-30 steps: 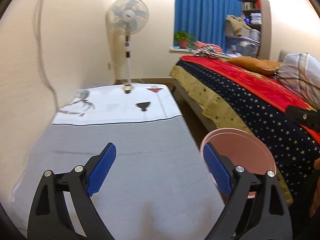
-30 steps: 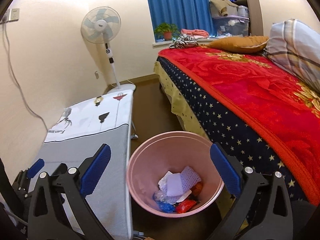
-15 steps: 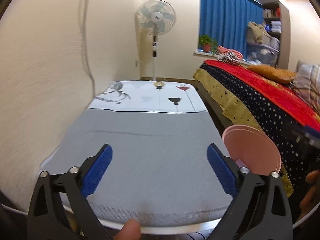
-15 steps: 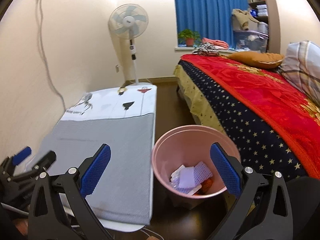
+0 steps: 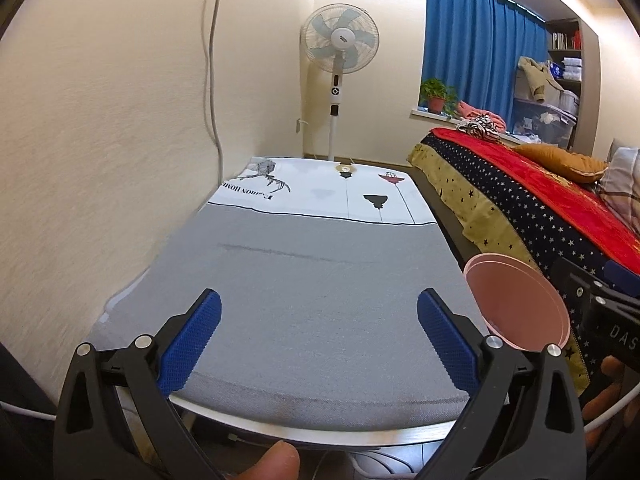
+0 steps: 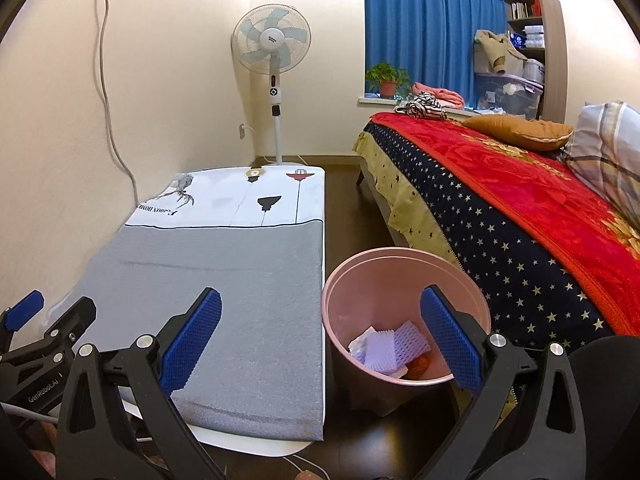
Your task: Collect trash
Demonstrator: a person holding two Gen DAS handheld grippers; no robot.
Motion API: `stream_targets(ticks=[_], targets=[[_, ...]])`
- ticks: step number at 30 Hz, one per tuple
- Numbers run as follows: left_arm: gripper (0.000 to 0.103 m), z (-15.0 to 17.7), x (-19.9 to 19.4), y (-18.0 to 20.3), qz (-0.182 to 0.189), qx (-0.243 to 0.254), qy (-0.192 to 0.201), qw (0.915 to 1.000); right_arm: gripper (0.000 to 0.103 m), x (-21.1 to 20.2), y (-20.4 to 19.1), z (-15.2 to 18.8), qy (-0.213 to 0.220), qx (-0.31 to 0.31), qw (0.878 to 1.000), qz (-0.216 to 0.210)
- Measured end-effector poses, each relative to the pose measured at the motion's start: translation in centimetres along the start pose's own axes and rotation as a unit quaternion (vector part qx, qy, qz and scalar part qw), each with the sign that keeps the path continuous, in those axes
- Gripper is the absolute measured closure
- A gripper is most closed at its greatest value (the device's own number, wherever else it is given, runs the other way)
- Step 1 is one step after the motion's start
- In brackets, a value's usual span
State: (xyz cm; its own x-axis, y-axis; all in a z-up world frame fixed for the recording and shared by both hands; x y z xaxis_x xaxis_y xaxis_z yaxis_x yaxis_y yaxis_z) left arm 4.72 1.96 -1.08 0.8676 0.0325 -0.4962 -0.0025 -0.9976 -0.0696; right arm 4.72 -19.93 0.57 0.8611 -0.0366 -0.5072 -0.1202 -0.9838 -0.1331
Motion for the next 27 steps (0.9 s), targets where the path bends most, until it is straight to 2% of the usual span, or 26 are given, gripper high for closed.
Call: stream_targets(ticks=[27], targets=[[0.008, 0.56, 0.53, 0.08, 0.006, -0.015, -0.009, 0.9998, 0.005, 0.21, -0.56, 0.38, 0.001, -0.008, 1.0, 0.005]])
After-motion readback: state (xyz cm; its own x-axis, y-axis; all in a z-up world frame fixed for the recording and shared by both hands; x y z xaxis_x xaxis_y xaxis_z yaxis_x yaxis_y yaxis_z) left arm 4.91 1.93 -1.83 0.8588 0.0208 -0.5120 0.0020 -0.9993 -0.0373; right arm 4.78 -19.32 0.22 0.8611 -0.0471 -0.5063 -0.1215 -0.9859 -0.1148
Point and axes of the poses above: each gripper's, at about its wrist camera, not at the fingertips, and x roughly the way its jaws point, y to its right, z to its underside, the point moved 10 cm from there along x, roughly the way its jaws point, and after that the axes turned 9 degrees about x, right-handed, at the moved point
